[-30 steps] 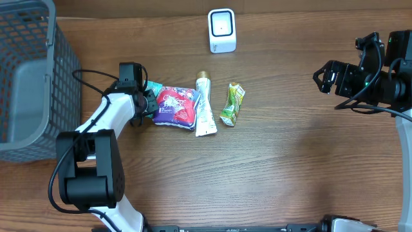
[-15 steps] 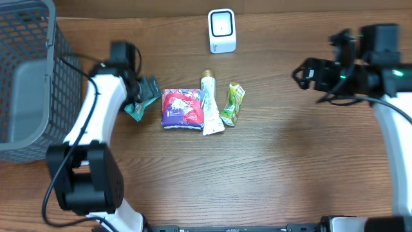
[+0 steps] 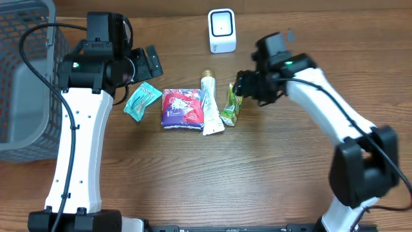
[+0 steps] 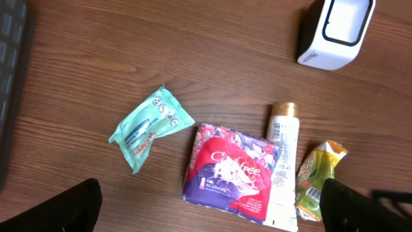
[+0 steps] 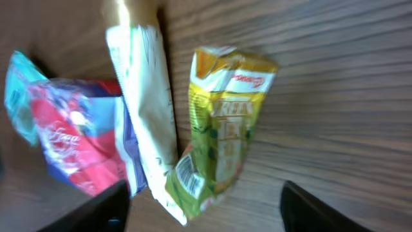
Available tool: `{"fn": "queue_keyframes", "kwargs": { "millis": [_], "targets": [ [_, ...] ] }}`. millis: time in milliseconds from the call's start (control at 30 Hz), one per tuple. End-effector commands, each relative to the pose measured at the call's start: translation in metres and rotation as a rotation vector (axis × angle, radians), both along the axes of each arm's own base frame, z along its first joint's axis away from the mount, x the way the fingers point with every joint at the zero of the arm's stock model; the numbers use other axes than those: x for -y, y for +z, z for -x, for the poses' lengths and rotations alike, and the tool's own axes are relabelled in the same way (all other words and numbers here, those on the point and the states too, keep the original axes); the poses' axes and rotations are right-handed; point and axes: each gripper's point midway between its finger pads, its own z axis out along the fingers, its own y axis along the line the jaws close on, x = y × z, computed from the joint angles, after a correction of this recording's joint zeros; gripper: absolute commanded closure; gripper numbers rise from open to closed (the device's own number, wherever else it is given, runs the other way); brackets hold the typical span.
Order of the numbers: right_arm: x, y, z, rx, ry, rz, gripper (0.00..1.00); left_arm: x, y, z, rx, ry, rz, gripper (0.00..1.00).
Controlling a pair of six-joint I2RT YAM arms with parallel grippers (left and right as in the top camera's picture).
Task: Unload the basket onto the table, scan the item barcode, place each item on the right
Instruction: 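Lower the right gripper onto the yellow-green juice pouch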
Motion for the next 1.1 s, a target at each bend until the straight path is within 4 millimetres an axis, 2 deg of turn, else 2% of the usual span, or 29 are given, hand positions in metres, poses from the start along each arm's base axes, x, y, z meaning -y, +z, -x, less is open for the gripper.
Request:
{"fn": "queue_keyframes", "kwargs": {
  "millis": [0,133,233,400,500,600,833,900,1000,1067],
  "targets": [
    [-0.013,-0.021,-0.003,-0.026,-0.039,0.050,0.34,0.003,0.000,-0.002,-0.001,-0.025,0.002,0.00],
    [-0.016,-0.041,0.000,-0.059,-0.033,0.083,0.50,0.003,0.000,-0.002,-0.001,-0.025,0.002,0.01],
    [-0.015,-0.049,0.001,-0.075,-0.033,0.092,0.56,0.003,0.000,-0.002,-0.001,-0.025,0.002,0.00],
    [0.003,-0.056,0.006,-0.091,-0.058,0.187,0.66,0.003,0.000,-0.002,-0.001,-0.025,0.002,0.00],
    [0.021,-0.060,0.011,-0.107,-0.069,0.270,0.66,0.003,0.000,-0.002,-0.001,-0.025,0.002,0.00],
    [0.029,-0.061,0.014,-0.112,-0.061,0.312,0.66,0.003,0.000,-0.002,-0.001,-0.025,0.002,0.00],
    [0.050,-0.063,0.024,-0.138,-0.007,0.412,0.57,0.003,0.000,-0.002,-0.001,-0.025,0.002,0.00],
    [0.050,-0.061,0.024,-0.138,0.010,0.401,0.57,0.003,0.000,-0.002,-0.001,-0.025,0.002,0.00],
    [0.042,-0.045,0.018,-0.124,0.038,0.342,0.52,0.003,0.000,-0.002,-0.001,-0.025,0.002,0.00],
    [0.032,-0.034,0.014,-0.112,0.051,0.290,0.44,0.003,0.000,-0.002,-0.001,-0.025,0.002,0.00]
  ]
}}
